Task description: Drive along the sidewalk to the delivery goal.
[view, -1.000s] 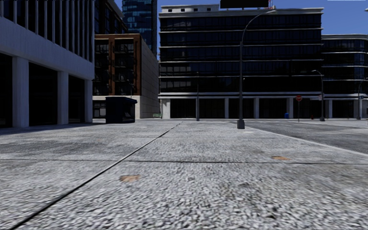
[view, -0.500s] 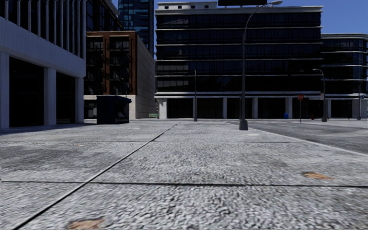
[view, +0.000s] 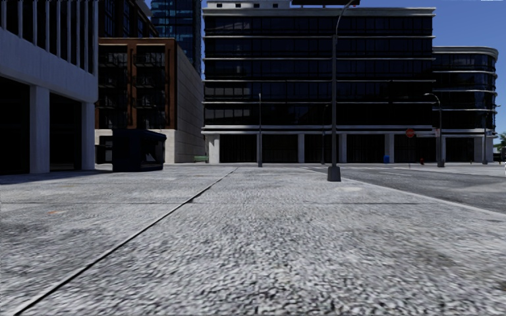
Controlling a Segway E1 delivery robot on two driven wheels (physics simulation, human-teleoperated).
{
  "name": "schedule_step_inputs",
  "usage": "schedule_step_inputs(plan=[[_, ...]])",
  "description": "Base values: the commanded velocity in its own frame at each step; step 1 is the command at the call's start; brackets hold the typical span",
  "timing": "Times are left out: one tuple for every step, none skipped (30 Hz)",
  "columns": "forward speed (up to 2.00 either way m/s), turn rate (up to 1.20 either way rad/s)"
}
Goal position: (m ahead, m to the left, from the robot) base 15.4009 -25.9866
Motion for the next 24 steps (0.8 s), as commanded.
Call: schedule_step_inputs(plan=[[2.00,-0.15],[2.00,0.00],[2.00,0.00],[2.00,0.00],[2.00,0.00],[2.00,0.00],[2.00,0.00],[2.00,0.00],[2.00,0.00],[2.00,0.00],[2.00,0.00],[2.00,0.00],[2.00,0.00],[2.00,0.00],[2.00,0.00],[2.00,0.00],[2.00,0.00],[2.00,0.00],[2.00,0.00],[2.00,0.00],[2.00,0.00],[2.00,0.00],[2.00,0.00],[2.00,0.00]])
